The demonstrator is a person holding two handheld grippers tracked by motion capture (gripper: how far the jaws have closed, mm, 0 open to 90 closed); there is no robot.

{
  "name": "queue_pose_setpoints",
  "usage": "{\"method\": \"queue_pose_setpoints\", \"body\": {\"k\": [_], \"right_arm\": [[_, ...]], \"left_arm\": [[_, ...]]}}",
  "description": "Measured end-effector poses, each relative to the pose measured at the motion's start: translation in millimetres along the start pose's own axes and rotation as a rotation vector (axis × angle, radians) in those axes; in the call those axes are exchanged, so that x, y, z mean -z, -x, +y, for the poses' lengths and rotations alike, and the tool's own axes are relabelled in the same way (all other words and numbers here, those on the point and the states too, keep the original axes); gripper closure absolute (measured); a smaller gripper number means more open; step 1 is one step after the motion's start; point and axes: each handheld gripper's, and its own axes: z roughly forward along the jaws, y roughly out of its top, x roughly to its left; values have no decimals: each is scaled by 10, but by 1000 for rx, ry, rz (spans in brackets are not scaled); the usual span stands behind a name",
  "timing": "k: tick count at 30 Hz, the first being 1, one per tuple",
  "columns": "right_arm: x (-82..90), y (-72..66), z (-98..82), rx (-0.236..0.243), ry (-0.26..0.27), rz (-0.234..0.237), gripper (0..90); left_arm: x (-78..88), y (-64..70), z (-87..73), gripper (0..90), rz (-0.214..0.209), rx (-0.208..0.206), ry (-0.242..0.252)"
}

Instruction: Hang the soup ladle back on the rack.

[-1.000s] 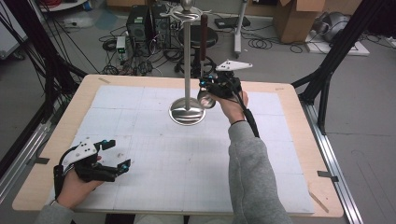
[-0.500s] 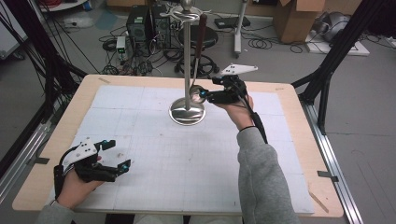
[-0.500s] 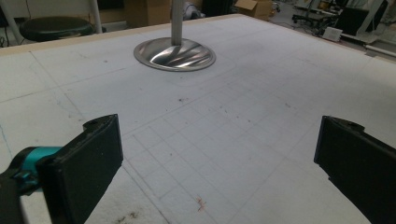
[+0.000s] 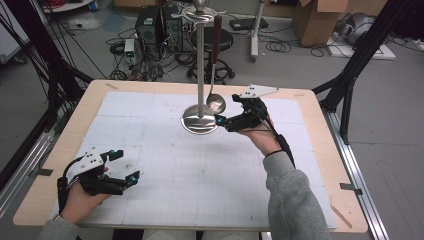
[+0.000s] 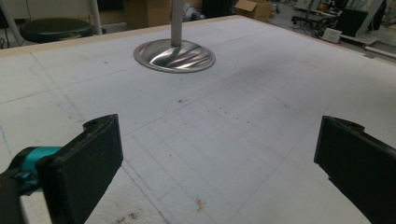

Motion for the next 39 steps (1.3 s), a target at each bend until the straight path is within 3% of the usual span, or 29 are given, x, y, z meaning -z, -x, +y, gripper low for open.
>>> {"method": "queue_pose_setpoints", "body": {"k": [5, 14, 26, 31, 39], "right_arm": [[72, -51, -78, 3, 24, 25, 1], [235, -94, -432, -23, 70, 72, 1], [461, -48, -808, -95, 112, 71, 1], [555, -32, -891, -107, 104, 54, 1], [795, -72, -995, -105, 138, 48, 1]], "left_arm": [[-1, 1, -4, 17, 1, -5, -5], [0, 1, -4, 17, 0, -5, -5], [6, 9, 1, 17, -3, 0, 1], [4, 14, 4, 17, -10, -2, 1], [0, 12, 11, 17, -15, -1, 4]]}}
